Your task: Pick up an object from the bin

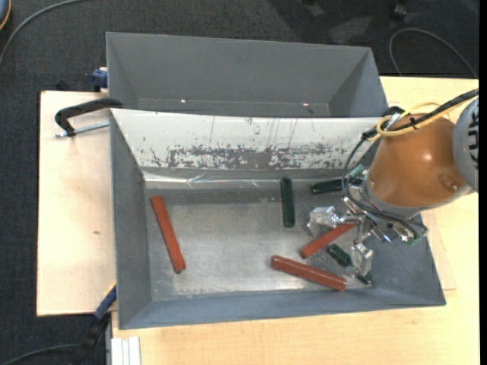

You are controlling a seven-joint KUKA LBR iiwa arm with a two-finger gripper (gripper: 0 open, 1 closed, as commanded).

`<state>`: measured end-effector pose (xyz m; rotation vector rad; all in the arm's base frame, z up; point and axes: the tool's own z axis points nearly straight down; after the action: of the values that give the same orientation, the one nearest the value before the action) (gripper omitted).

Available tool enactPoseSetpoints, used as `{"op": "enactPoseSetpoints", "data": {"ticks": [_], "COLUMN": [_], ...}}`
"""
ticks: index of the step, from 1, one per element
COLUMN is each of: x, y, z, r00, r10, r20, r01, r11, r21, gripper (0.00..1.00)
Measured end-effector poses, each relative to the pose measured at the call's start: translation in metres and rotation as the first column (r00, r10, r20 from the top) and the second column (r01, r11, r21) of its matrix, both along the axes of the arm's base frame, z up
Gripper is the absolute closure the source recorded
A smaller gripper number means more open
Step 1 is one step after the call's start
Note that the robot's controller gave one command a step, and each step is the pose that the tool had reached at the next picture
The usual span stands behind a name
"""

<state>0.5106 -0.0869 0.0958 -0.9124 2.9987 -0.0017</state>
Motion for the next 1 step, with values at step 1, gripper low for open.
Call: {"op": "enactPoseSetpoints", "data": {"ticks": [1], "x": [0.0213], "y": [0.0359], "z": [-0.0260], "r00": [1.000], "r10": [0.013], "r20": [-0.002], "r01": [-0.013], "r11": [1.000], "r21": [0.003], "gripper": [0.00]}}
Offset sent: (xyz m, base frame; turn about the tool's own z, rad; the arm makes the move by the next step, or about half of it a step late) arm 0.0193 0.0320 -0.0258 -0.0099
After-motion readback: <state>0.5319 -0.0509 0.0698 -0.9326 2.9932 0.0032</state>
